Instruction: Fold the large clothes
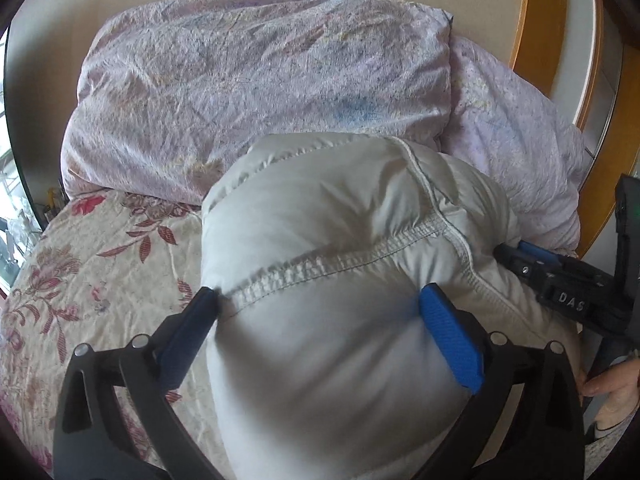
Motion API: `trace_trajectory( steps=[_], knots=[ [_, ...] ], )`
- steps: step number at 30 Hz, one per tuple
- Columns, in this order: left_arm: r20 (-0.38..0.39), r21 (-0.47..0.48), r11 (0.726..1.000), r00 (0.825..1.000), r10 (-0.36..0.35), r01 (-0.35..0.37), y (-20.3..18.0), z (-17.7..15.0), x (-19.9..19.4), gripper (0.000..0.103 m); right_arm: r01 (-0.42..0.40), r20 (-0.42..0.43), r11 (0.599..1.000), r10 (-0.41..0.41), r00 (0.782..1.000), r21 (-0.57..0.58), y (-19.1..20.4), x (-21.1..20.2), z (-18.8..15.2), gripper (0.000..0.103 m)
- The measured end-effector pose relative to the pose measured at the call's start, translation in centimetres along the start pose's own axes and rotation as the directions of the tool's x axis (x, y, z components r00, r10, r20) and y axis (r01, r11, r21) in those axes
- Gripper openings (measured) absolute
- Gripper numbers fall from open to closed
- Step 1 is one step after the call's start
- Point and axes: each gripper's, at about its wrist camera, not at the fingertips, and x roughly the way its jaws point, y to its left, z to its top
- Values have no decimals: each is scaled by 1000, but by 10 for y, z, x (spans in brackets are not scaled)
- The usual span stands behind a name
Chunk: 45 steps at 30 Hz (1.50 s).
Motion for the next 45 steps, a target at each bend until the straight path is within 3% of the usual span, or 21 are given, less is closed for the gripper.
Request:
trace_trajectory(
  steps=[10, 19, 22, 27, 31, 34, 38, 45],
  knots=[
    [-4, 46, 998, 999, 35, -35, -17, 2, 33, 101, 23, -25, 999, -22, 999, 46, -16, 36, -16, 57],
    [47, 75, 992, 994, 95, -98, -24, -4, 42, 101, 38, -34, 997, -36, 999, 61, -19, 47, -19, 57],
    [38, 96, 991, 995, 91, -94, -24, -3, 31, 101, 52, -38, 996, -50, 998, 65, -16, 31, -20, 57],
    [40, 124, 991, 999, 37, -42, -20, -15, -15, 101, -24, 37, 998, 21, 999, 65, -11, -33, -39, 57],
    [52, 211, 976, 998, 37, -47, -32, -33, -40, 101, -44, 61, 998, 41, 997, 48, -4, -63, -56, 57],
    [38, 208, 977, 998, 42, -49, -35, -42, -37, 101, -4, 18, 1000, 3, 1000, 19, 1, -54, -65, 57],
    [-17, 121, 993, 1000, -13, 15, -26, -47, -20, 101, 12, -60, 1000, -11, 998, 21, 2, -33, -68, 57],
    [20, 172, 983, 998, 64, -66, -36, -52, -9, 101, 23, -81, 1000, -22, 996, 14, 0, -16, -73, 57]
  ],
)
